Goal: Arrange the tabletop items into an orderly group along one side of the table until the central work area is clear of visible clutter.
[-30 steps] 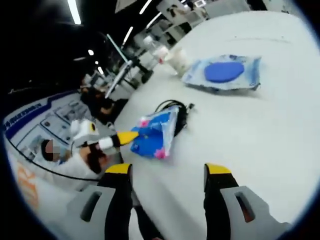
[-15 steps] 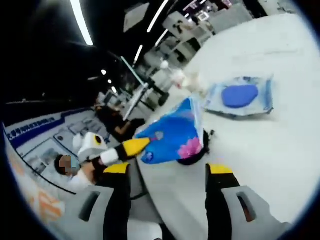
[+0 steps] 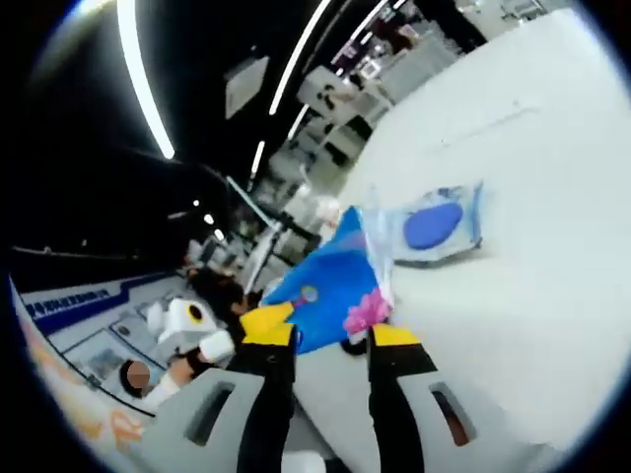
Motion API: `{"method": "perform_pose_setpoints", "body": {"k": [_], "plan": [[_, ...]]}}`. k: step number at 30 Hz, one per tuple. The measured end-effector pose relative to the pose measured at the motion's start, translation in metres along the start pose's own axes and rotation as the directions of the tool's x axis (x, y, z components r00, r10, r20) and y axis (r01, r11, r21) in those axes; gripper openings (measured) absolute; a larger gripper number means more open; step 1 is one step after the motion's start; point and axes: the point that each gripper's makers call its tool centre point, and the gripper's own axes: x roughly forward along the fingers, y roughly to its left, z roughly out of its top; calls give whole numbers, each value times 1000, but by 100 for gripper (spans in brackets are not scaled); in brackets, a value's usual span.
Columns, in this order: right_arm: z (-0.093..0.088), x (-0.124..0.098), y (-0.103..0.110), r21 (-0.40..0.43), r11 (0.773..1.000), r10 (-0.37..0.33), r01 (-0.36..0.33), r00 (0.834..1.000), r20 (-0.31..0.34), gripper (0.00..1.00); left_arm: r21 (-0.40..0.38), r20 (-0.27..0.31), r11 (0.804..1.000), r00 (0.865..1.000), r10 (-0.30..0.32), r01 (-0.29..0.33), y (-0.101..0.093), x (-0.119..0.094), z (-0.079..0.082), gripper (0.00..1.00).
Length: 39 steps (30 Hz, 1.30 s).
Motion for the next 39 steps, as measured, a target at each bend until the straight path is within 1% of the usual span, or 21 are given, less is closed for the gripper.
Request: {"method": "perform_pose_setpoints", "body": {"k": [1,2,3,4,7,9,13,17,20,21,22,23,25,26,28,30,31,32,34,36,39], "plan": [[5,-3,-2,16,1000,-3,2,1000,26,30,19,-7,1000,1000,-8,8,-3,0,0,2],[12,-7,-5,48,999,3,-6,998,58,22,24,-11,1000,1000,-10,11,-1,1,0,2],[16,-9,-5,67,998,11,-16,997,72,11,29,-15,999,1000,-15,16,-1,1,0,2],[20,-11,-6,80,997,14,-21,996,86,5,29,-17,999,1000,-20,20,-2,1,-1,2],[22,-15,-6,78,996,29,-35,996,79,0,39,-30,998,998,-50,51,-12,4,-3,2],[23,-19,-7,83,996,19,-27,995,99,0,76,-45,996,998,-43,46,-15,7,-7,2],[34,-27,-7,135,989,31,-54,986,166,0,64,-41,996,997,-57,60,-21,11,-10,4],[51,-40,-11,131,990,23,-56,971,238,0,47,-54,995,995,-81,84,-29,17,-16,10],[69,-51,-17,184,980,15,-78,948,319,0,-10,-46,994,993,-111,110,-40,19,-17,22],[70,-54,-19,180,981,11,-72,948,318,0,-46,-52,991,991,-126,123,-44,21,-19,24],[73,-57,-22,175,982,6,-66,946,323,0,-80,-61,987,987,-148,143,-48,24,-23,21],[75,-59,-24,177,982,1,-63,944,330,0,-89,-64,983,985,-163,157,-52,27,-24,15],[78,-65,-29,195,978,-1,-72,936,351,0,-60,-75,983,981,-178,174,-59,33,-24,11],[80,-70,-31,203,976,-2,-78,930,367,0,-35,-98,984,979,-180,177,-63,39,-26,13],[80,-75,-33,211,974,-2,-84,926,378,0,-31,-118,981,974,-194,192,-71,51,-27,14],[81,-79,-36,219,972,-11,-80,923,386,0,-34,-125,978,970,-211,208,-79,60,-27,8],[81,-82,-39,225,972,-20,-74,920,390,0,-5,-124,979,971,-205,206,-82,66,-26,1],[82,-85,-41,228,971,-25,-72,919,394,0,41,-105,980,976,-192,197,-82,73,-22,0],[85,-91,-45,231,971,-39,-62,913,406,0,21,-130,981,973,-189,193,-87,81,-25,0],[88,-97,-50,230,972,-51,-53,906,421,0,38,-158,977,967,-200,209,-92,90,-30,0],[91,-104,-57,236,971,-70,-39,896,438,0,45,-174,975,962,-209,219,-98,98,-34,0]]}}
